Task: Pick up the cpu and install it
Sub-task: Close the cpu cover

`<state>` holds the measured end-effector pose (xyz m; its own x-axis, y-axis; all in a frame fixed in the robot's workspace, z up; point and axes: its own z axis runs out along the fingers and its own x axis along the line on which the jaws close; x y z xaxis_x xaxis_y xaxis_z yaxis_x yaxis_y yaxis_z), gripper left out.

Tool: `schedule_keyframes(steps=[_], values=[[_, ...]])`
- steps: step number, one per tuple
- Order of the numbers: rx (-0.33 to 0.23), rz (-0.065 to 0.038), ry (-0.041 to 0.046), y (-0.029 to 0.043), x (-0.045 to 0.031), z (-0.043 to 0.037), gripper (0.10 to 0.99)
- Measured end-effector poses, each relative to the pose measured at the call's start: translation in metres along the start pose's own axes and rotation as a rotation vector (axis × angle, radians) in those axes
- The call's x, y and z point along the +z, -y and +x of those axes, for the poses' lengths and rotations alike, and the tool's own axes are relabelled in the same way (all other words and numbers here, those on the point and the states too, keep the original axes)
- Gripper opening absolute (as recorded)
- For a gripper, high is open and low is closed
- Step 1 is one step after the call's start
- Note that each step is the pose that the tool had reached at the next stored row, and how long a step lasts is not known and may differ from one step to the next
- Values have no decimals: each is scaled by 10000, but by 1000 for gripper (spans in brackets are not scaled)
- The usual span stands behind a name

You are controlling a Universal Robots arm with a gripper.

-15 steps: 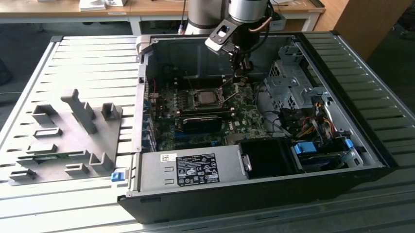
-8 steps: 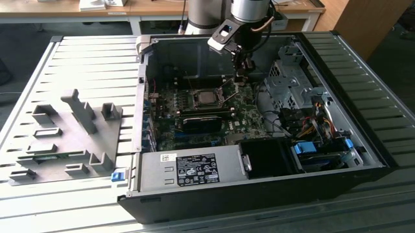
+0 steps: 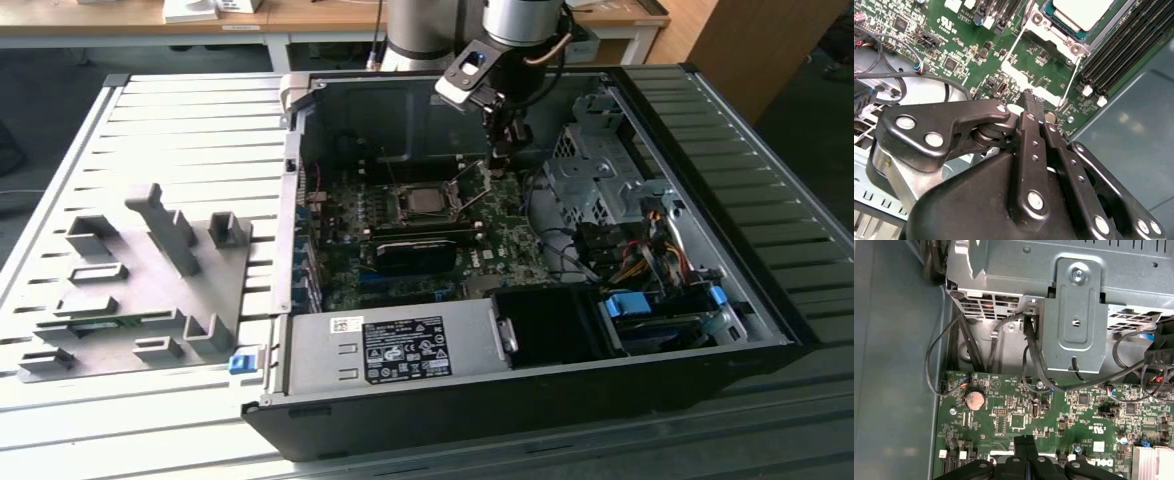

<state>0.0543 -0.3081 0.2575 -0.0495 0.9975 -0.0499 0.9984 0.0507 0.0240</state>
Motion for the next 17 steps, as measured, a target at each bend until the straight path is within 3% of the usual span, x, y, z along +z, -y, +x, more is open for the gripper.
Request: schedule_keyframes(steps=[10, 17], values=[[0, 0, 1, -86, 35, 15, 106], [-1, 1, 14, -107, 107, 44, 106]])
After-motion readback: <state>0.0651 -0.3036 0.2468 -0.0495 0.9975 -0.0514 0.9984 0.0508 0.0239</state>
